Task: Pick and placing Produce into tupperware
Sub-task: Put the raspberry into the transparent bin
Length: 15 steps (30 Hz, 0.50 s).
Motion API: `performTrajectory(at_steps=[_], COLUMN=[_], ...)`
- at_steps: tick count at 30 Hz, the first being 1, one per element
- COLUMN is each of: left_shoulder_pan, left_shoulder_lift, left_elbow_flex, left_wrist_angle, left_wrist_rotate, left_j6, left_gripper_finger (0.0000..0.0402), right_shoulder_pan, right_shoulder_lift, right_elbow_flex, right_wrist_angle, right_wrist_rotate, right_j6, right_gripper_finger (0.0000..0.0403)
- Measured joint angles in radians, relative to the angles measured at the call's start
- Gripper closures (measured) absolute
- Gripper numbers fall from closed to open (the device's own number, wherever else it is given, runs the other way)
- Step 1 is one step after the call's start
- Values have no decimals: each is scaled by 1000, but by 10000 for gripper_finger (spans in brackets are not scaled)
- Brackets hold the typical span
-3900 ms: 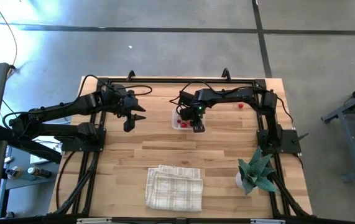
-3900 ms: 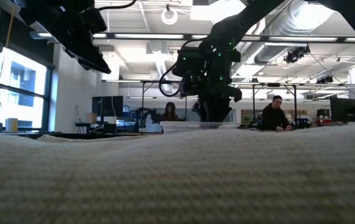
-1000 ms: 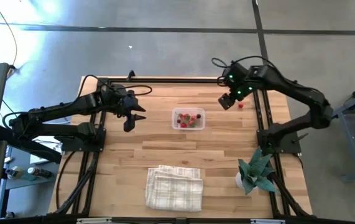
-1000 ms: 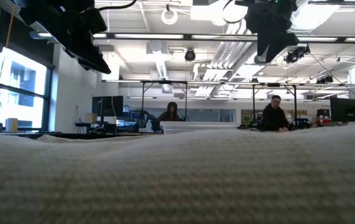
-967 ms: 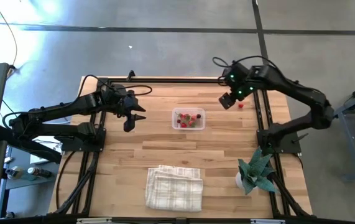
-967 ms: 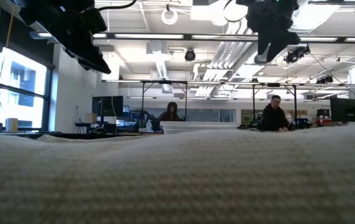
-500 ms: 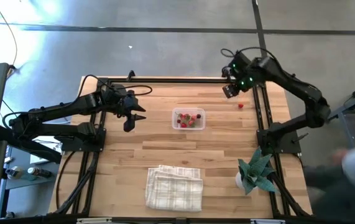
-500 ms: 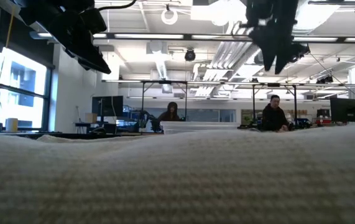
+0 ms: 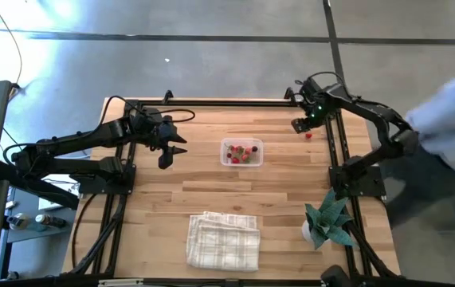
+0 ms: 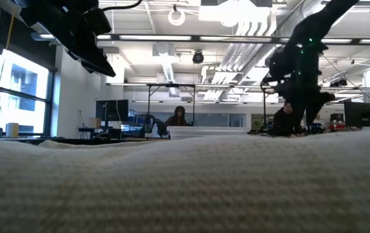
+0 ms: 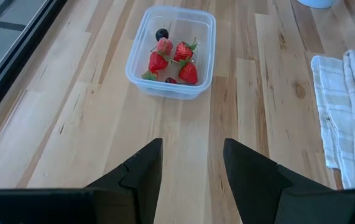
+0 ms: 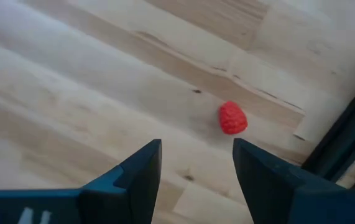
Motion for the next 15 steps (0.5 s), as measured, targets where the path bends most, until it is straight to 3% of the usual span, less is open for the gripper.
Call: performTrajectory(at_steps=[8, 15], left_shoulder_pan=[0, 0], left_shoulder_lift=[0, 0], left_elbow_flex=[0, 0], left_wrist_angle=[0, 0], left_wrist_rotate=[0, 0], left_j6=[0, 0], left_gripper_finger=[243, 243], right_shoulder_pan=[-73, -63], right_shoulder_lift=[-6, -6], right_elbow_flex=[-131, -136], right_wrist_angle=[126, 165], right_wrist_rotate=[26, 50], right_j6=[-17, 23], right_gripper_finger=[215, 215])
